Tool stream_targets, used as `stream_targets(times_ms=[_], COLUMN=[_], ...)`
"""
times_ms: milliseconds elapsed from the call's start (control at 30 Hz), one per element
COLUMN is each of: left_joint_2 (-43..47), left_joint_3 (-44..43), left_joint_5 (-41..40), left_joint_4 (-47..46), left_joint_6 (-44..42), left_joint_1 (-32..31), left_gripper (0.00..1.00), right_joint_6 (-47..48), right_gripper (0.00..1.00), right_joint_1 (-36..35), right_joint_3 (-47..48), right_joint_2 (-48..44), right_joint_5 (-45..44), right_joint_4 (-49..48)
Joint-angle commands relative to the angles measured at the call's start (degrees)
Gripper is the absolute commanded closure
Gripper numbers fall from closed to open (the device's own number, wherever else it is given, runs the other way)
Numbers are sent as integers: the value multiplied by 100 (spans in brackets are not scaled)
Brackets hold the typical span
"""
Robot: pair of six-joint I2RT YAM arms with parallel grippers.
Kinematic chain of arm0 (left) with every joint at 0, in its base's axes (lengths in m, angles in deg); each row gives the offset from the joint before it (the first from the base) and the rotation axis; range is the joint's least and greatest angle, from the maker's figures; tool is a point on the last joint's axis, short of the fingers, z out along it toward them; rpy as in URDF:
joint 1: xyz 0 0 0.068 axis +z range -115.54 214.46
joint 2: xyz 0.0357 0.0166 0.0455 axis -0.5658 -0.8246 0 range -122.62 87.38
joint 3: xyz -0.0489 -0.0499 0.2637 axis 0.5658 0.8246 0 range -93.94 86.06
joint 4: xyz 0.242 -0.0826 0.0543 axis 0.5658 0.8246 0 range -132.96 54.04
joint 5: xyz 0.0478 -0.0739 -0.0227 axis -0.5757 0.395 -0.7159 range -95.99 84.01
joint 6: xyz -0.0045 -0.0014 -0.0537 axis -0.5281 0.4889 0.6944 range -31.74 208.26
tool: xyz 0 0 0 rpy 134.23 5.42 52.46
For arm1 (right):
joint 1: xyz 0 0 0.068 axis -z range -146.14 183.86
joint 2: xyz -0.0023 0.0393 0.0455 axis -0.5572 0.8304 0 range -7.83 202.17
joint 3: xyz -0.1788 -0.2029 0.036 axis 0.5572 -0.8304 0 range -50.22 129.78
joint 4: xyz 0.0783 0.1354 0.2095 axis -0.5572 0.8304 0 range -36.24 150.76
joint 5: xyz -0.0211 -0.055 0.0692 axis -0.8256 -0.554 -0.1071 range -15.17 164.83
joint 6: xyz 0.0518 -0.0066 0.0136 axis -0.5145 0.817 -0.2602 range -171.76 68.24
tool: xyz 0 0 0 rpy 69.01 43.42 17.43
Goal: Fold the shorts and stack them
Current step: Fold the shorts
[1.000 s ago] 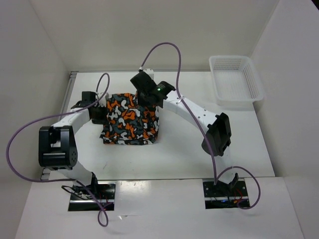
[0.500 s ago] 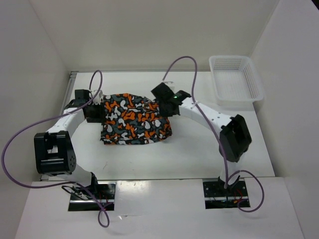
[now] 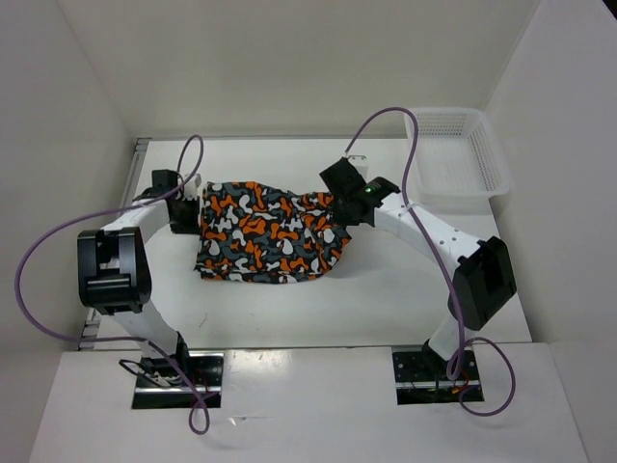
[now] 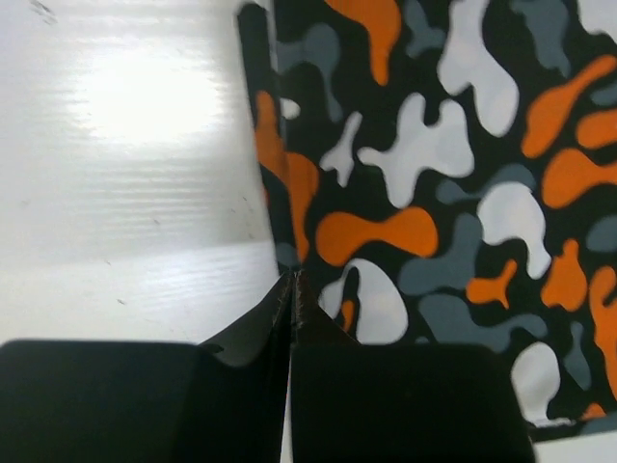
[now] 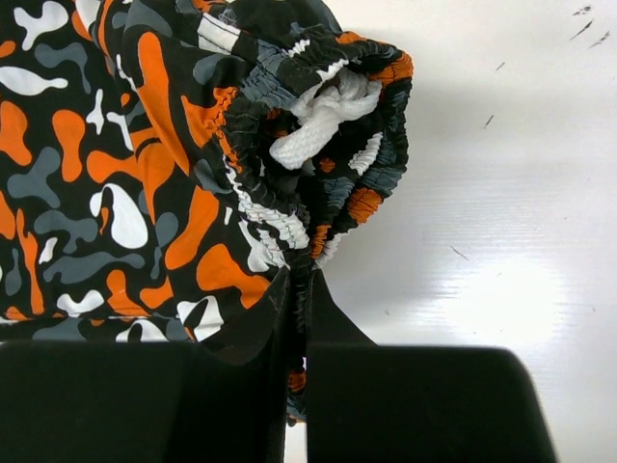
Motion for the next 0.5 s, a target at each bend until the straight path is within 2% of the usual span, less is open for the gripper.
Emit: stream_targets(times_ms=[0,133,200,467], left_joint_2=[-321,-639,-709,-736], left_joint_3=[-444,-419,-287,162], left_joint_5=[-272,-378,-124,-273], left_joint_4=[-315,-534,-605,-772], left_joint_6=[-21,-21,-21,-21], left_joint_1=[91,91,91,-752], left_gripper=[100,100,100,100], right_joint_6=[12,12,12,118], right_gripper=[100,100,100,100], right_joint_1=[-17,35,88,370], right_joint_3=[-24,-24,-24,-261], right_joint_2=[-222,-222,-283,-458], right_joint_5=[-160,-160,-160,-46], right_joint_4=[-158,-158,-158,-158])
